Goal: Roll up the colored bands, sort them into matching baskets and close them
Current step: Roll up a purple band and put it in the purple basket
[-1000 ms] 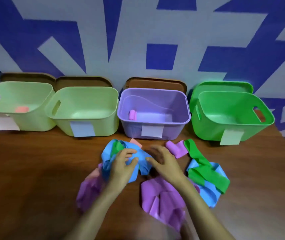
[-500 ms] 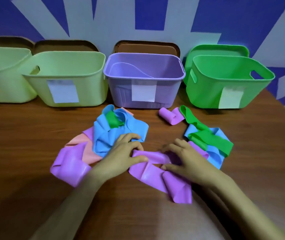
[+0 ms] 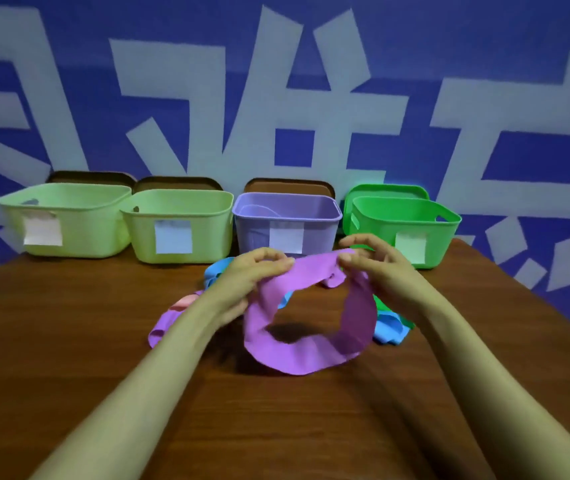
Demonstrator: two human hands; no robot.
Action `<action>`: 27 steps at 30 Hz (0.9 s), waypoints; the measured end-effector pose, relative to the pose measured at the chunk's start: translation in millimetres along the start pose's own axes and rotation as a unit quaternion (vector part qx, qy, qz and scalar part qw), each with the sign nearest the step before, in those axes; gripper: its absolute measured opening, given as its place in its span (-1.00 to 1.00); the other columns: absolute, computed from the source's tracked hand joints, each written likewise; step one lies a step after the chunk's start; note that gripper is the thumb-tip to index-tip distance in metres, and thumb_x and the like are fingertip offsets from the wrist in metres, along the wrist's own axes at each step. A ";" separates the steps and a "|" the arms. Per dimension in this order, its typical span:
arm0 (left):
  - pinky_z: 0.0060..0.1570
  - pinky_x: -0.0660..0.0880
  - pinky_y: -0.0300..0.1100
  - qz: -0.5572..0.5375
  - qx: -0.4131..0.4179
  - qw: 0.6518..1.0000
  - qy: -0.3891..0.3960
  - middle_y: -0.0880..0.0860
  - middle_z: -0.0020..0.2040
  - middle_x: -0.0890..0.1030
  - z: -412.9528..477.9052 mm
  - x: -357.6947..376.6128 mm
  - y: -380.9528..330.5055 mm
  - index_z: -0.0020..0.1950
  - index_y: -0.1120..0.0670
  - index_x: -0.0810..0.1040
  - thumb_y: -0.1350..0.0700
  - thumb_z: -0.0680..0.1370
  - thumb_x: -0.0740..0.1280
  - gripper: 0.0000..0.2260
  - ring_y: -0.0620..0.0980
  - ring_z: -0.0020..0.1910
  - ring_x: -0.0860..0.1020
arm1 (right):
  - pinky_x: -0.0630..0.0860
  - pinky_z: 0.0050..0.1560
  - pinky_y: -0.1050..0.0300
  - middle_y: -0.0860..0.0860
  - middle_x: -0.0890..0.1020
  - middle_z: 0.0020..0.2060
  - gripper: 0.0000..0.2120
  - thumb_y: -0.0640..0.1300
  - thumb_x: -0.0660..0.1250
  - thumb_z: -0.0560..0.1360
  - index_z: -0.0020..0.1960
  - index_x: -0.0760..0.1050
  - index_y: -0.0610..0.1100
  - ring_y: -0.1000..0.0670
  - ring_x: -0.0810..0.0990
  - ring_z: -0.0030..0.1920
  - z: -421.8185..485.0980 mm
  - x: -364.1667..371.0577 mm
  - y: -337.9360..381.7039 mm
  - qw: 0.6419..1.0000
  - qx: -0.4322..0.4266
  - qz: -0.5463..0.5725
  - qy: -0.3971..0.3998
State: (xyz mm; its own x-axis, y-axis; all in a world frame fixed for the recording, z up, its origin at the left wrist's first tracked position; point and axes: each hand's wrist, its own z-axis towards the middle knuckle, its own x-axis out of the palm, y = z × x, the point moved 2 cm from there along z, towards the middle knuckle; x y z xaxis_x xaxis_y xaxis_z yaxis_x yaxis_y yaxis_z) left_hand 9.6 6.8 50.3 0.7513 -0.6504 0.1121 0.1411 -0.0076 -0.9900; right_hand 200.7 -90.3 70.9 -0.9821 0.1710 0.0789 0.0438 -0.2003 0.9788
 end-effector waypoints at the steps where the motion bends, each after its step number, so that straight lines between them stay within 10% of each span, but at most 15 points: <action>1: -0.30 0.43 -0.37 -0.042 -0.001 0.999 0.007 -0.05 -0.26 0.58 -3.2 -1.8 -8.2 -0.11 0.08 0.55 0.23 0.52 0.32 -0.94 -0.14 -0.25 0.49 | 0.49 -0.38 0.31 0.00 0.62 -0.30 -0.73 -0.23 0.37 0.38 0.07 0.48 -0.17 0.11 0.55 -0.38 2.0 4.1 10.2 1.000 -0.011 0.027 -0.011; 8: 0.06 0.49 -0.20 0.128 -0.032 0.974 0.182 0.05 -0.16 0.65 -24.9 2.9 -28.2 -0.14 0.09 0.68 0.14 0.37 0.44 -0.90 -0.06 -0.12 0.59 | 0.51 -0.32 0.33 0.07 0.63 -0.33 -0.91 -0.28 0.25 0.56 -0.07 0.51 -0.15 0.16 0.59 -0.34 3.6 37.3 60.4 0.992 -0.097 0.059 -0.062; 16: 0.00 0.47 -0.21 0.029 -0.019 0.990 0.137 0.04 -0.15 0.62 -17.4 -0.7 -36.1 0.12 0.09 0.49 0.20 0.31 0.48 -0.60 -0.02 -0.12 0.57 | 0.41 -0.46 0.33 0.05 0.59 -0.29 -0.90 -0.22 0.26 0.57 0.01 0.54 -0.10 0.14 0.46 -0.45 2.9 4.7 82.6 0.981 -0.076 0.110 -0.142; 19: -0.04 0.49 -0.23 0.105 0.026 0.992 0.071 0.04 -0.01 0.56 -9.5 -4.4 -40.3 0.21 0.00 0.46 0.16 0.25 0.55 -0.43 0.02 -0.06 0.57 | 0.29 -0.46 0.34 0.05 0.46 -0.32 -0.69 -0.19 0.40 0.42 0.16 0.53 -0.10 0.13 0.32 -0.43 4.0 -7.1 77.2 0.997 -0.051 0.009 -0.059; 23: -0.25 0.45 -0.27 0.152 0.120 0.976 -0.097 0.02 -0.10 0.50 5.5 -17.9 -44.1 -0.04 0.05 0.48 0.14 0.45 0.47 -0.80 -0.08 -0.25 0.46 | 0.44 -0.40 0.32 -0.08 0.50 -0.14 -0.54 -0.47 0.39 0.39 0.21 0.44 -0.16 0.05 0.47 -0.31 6.8 -19.8 53.5 0.966 0.008 -0.255 -0.035; 27: 0.01 0.43 -0.21 0.365 0.091 0.926 -0.015 -0.02 0.04 0.48 10.6 -45.8 -36.4 0.01 -0.05 0.49 -0.02 0.22 0.62 -0.54 -0.09 0.03 0.44 | 0.36 -0.42 0.37 -0.07 0.49 -0.14 -0.70 -0.35 0.43 0.41 0.07 0.44 -0.14 0.11 0.42 -0.33 25.2 -36.7 26.7 0.926 0.007 -0.370 -0.073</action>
State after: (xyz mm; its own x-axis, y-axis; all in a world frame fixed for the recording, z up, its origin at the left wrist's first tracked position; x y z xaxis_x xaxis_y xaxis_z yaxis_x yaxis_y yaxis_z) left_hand -23.0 44.9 82.1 0.7062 -0.4103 -0.5770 -0.3075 0.5564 -0.7719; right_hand 242.6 -77.6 98.9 -0.7096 0.3848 -0.5902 -0.6277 0.0353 0.7777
